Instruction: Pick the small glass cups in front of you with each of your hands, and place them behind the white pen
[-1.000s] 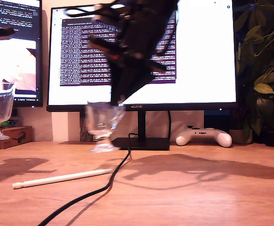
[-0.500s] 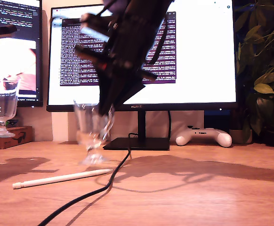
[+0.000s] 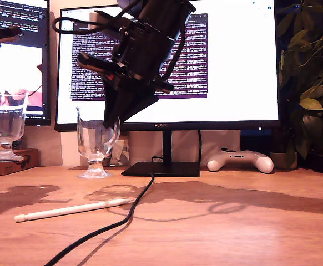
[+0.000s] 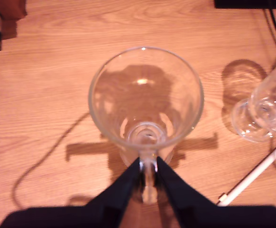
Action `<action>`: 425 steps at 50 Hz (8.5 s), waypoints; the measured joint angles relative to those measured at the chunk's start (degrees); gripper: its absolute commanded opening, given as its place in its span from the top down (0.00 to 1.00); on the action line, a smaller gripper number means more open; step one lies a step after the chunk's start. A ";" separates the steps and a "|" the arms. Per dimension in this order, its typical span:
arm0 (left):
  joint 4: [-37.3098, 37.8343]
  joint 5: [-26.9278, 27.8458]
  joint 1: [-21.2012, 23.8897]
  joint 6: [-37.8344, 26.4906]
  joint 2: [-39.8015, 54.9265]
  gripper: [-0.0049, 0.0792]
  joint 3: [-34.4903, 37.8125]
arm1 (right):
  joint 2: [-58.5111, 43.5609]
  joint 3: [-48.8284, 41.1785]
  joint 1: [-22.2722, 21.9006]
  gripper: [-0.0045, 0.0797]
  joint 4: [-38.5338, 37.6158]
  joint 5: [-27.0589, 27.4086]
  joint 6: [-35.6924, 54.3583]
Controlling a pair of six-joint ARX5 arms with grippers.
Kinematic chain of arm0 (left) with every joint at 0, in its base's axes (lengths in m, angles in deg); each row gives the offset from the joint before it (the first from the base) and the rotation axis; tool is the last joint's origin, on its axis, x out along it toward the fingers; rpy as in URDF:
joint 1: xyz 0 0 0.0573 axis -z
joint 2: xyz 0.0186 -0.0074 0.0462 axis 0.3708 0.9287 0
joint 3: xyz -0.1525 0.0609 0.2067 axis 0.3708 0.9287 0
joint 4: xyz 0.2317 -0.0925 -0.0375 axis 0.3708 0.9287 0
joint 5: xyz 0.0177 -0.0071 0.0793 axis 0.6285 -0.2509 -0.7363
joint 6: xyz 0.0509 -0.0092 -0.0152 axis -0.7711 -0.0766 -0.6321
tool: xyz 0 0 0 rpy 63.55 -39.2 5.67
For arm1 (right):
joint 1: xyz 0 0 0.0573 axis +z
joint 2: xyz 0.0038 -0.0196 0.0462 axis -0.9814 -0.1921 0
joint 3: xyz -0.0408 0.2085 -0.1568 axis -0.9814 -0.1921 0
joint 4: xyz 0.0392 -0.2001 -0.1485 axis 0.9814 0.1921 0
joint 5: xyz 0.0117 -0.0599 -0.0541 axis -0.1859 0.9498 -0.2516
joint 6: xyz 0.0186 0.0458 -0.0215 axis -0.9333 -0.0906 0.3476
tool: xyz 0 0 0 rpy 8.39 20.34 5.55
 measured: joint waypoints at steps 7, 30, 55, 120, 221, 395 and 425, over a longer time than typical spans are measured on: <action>0.00 0.50 0.00 0.09 0.00 0.97 0.00 | 0.00 0.07 0.02 0.96 -0.20 -0.11 -0.20; -0.02 1.33 0.00 0.68 0.00 0.97 0.00 | -5.09 8.39 0.02 0.96 7.65 -0.17 -0.79; -0.20 2.29 0.00 0.70 0.00 0.97 0.00 | -5.18 8.39 -0.02 0.96 9.73 -0.17 -1.73; 0.68 9.57 0.00 -8.50 0.00 0.97 0.00 | -7.72 9.40 0.00 0.67 15.06 -2.38 -1.99; -10.51 14.75 1.51 -18.53 -0.02 0.97 11.54 | 0.76 24.50 -15.02 0.96 34.10 -3.52 -0.37; -13.64 6.32 -1.57 -7.72 -21.94 0.97 22.82 | 0.76 24.37 -28.81 0.96 34.56 7.39 -6.27; -18.29 6.49 -1.57 -4.90 -21.94 0.97 22.82 | 17.84 0.61 -35.87 0.96 20.44 8.46 -6.16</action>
